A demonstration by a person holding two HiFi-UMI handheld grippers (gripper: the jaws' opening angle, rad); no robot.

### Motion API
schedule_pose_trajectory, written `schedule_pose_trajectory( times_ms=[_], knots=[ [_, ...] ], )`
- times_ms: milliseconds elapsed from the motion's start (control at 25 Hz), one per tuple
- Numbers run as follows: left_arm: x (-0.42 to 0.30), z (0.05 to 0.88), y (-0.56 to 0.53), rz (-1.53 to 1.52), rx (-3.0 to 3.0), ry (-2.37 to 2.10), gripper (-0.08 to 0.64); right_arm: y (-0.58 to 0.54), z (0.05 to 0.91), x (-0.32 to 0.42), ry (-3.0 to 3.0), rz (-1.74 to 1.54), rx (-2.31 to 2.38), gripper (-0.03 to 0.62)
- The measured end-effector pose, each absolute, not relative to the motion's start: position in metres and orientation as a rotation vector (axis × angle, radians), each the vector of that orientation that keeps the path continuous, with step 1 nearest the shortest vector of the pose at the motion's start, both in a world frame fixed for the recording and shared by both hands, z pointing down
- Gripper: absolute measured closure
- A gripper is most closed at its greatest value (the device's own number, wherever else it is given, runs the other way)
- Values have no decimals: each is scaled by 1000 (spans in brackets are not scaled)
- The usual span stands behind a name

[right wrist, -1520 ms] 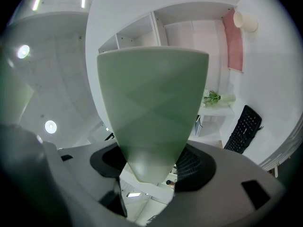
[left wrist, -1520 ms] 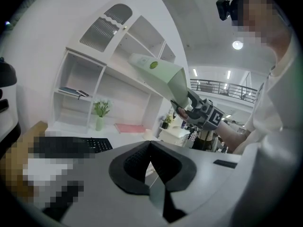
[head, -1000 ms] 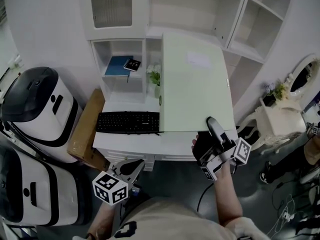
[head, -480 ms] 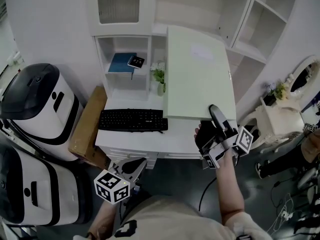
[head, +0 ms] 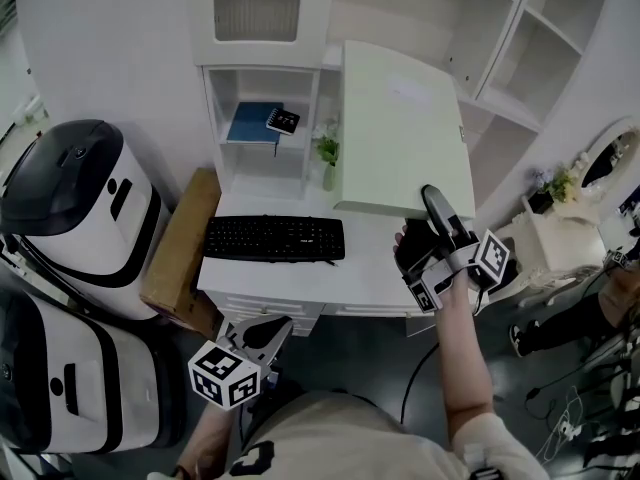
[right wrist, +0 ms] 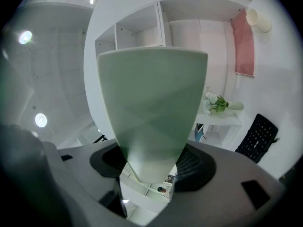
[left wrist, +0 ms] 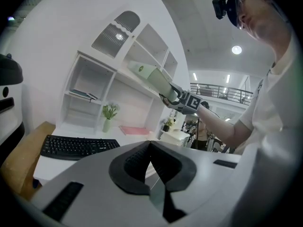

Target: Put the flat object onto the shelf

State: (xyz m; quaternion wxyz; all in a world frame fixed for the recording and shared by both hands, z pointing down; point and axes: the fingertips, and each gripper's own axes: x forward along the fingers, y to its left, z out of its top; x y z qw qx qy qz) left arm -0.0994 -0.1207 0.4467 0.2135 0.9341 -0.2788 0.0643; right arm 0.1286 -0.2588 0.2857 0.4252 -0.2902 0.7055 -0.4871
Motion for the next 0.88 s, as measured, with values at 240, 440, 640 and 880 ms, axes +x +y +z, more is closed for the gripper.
schedule_pose_trajectory(
  times_ms=[240, 440, 640, 880],
  knots=[
    [-112, 442, -125, 183, 2576, -753, 546, -275, 284, 123, 1739, -1231, -766, 299],
    [-118, 444, -124, 190, 2583, -753, 546, -279, 285, 121, 1727, -1224, -765, 299],
    [-107, 439, -131, 206, 2582, -753, 546, -292, 277, 125, 1740, -1230, -757, 299],
    [-91, 443, -127, 198, 2606, -766, 546, -293, 276, 123, 1770, -1221, -717, 299]
  ],
)
